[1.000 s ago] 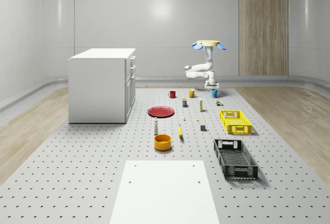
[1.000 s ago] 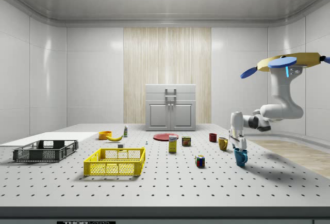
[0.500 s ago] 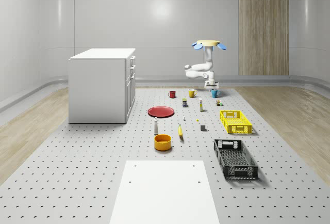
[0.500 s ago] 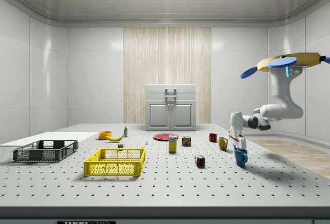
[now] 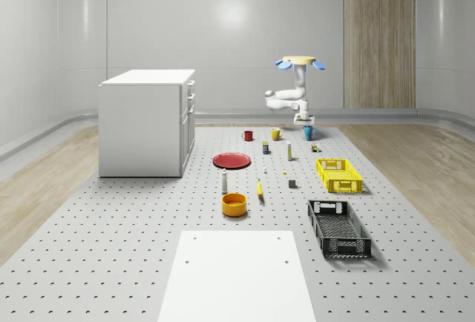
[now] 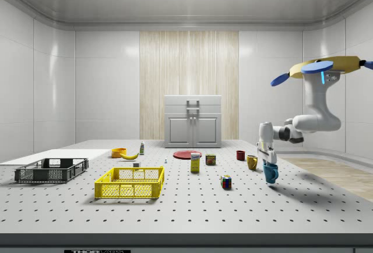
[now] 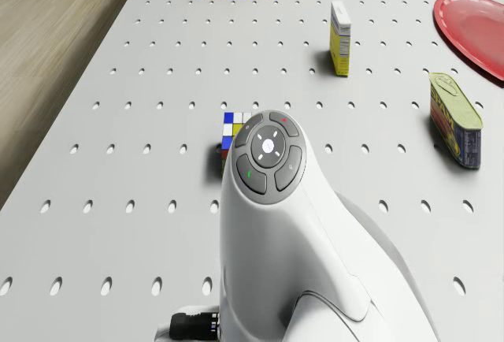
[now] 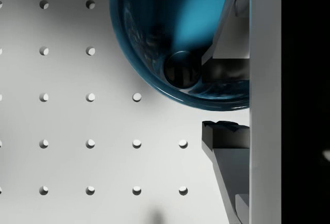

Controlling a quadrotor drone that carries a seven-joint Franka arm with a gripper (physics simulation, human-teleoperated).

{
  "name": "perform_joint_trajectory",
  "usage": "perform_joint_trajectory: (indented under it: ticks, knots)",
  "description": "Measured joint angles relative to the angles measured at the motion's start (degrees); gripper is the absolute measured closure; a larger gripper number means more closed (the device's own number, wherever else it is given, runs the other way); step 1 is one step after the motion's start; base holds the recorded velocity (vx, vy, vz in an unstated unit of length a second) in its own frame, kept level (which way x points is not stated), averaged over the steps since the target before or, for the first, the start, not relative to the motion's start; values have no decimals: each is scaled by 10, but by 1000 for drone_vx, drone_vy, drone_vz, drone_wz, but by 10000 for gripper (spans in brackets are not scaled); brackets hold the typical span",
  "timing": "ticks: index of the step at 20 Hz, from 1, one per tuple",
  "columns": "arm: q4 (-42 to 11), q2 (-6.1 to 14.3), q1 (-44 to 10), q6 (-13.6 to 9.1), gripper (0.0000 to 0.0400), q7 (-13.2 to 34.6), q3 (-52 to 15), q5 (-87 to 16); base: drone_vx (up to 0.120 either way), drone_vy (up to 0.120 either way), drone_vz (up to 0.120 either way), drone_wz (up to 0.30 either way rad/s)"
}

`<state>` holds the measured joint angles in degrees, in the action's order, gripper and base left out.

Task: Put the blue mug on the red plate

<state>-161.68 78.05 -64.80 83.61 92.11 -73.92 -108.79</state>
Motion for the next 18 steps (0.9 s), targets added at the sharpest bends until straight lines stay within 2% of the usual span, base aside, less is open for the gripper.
perform_joint_trajectory:
  ticks: [18]
  knots:
    - [-1, 28, -9, 20, 300, 9, -22, 29, 120, -120, 120, 0]
